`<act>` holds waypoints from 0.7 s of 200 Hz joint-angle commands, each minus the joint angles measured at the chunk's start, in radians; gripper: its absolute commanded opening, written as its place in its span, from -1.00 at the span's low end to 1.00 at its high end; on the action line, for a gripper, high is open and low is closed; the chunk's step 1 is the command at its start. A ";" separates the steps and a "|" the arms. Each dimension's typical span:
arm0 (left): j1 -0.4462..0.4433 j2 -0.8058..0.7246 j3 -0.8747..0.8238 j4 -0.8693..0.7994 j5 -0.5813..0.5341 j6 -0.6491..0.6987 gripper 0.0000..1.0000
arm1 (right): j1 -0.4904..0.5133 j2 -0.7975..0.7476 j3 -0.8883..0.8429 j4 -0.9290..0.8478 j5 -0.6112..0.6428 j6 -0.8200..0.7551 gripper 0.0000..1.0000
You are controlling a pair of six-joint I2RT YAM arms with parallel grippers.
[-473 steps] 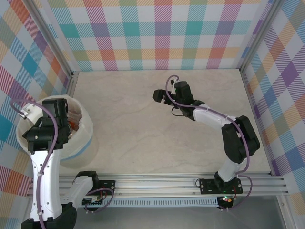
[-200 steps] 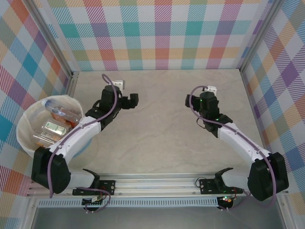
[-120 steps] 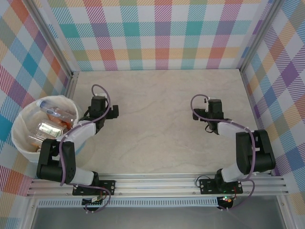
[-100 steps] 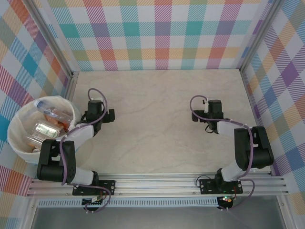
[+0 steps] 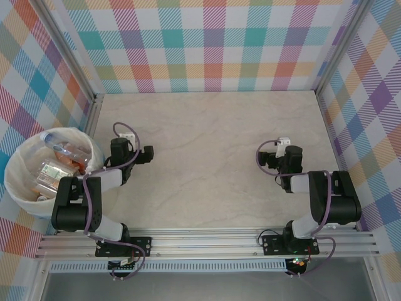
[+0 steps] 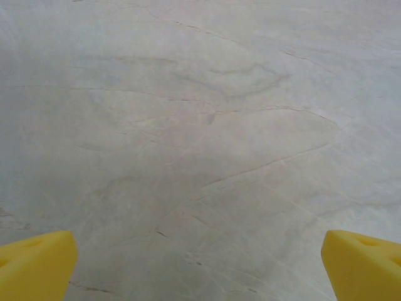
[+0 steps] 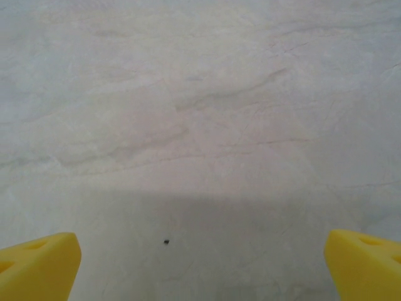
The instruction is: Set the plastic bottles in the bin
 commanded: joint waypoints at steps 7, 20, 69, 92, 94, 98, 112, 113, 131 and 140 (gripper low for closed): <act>0.006 -0.046 -0.063 0.168 0.069 0.001 1.00 | -0.001 0.007 0.026 0.110 0.005 0.012 0.99; 0.006 -0.038 -0.087 0.229 0.066 -0.017 1.00 | -0.008 0.008 0.031 0.101 0.011 0.023 0.99; -0.053 0.095 -0.105 0.380 -0.116 -0.023 1.00 | -0.009 0.007 0.030 0.101 0.010 0.022 0.99; -0.065 0.096 -0.112 0.393 -0.178 -0.034 1.00 | -0.008 0.007 0.030 0.101 0.012 0.021 0.99; -0.065 0.094 -0.112 0.391 -0.178 -0.034 1.00 | -0.008 0.006 0.030 0.101 0.012 0.021 1.00; -0.065 0.093 -0.109 0.383 -0.178 -0.035 1.00 | -0.008 0.007 0.030 0.101 0.011 0.021 0.99; -0.065 0.093 -0.110 0.384 -0.180 -0.035 1.00 | -0.008 0.007 0.030 0.100 0.011 0.022 0.99; -0.065 0.093 -0.110 0.385 -0.180 -0.035 1.00 | -0.008 0.007 0.030 0.101 0.011 0.021 0.99; -0.066 0.094 -0.111 0.389 -0.181 -0.034 1.00 | -0.008 0.008 0.032 0.100 0.010 0.023 0.99; -0.068 0.094 -0.113 0.390 -0.184 -0.033 1.00 | -0.008 0.008 0.031 0.100 0.010 0.023 0.99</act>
